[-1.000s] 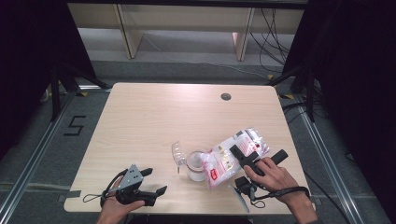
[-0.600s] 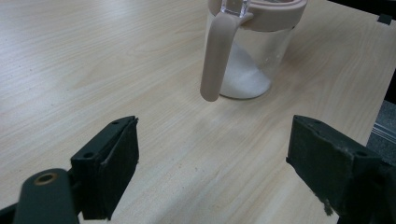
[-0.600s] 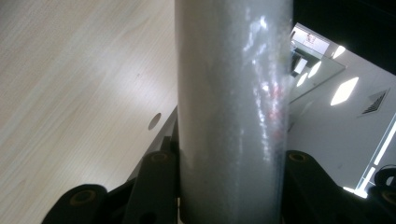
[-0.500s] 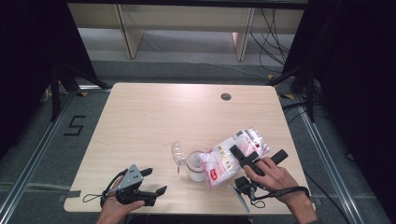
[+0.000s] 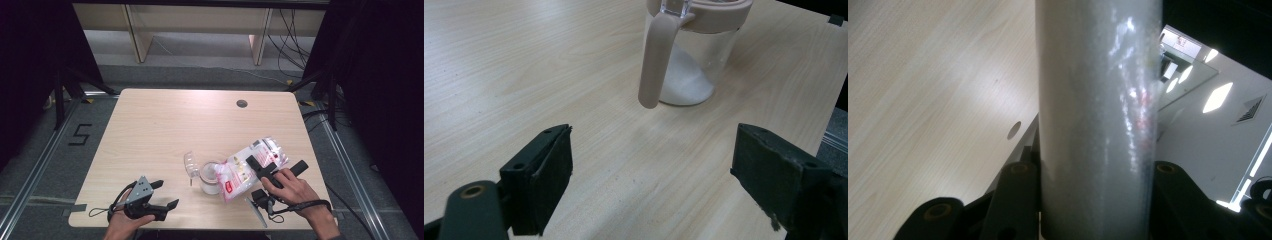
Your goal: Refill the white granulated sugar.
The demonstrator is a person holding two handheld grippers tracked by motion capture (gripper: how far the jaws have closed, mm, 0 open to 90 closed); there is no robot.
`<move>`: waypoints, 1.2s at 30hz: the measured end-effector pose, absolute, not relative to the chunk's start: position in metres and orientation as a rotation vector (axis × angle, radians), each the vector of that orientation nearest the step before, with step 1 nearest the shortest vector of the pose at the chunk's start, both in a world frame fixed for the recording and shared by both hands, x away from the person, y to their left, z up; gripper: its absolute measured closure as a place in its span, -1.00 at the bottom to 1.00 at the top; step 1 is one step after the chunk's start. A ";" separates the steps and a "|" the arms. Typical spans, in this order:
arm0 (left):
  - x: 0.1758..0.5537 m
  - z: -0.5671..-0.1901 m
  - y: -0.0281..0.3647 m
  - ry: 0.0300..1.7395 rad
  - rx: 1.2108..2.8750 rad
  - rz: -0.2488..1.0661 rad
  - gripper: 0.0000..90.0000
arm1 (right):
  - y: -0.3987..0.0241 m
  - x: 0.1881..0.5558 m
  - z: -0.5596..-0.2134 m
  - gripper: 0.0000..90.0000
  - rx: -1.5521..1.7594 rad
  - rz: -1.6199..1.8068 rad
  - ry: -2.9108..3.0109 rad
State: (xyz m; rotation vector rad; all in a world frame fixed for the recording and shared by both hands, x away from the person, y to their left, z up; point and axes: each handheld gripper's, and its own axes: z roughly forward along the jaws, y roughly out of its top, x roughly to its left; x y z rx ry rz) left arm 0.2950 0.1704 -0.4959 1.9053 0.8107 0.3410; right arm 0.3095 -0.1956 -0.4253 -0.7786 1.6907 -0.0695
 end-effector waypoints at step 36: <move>0.296 -0.495 0.172 0.788 1.920 0.357 -0.64 | -0.197 0.310 -0.425 0.56 -0.774 -0.066 1.700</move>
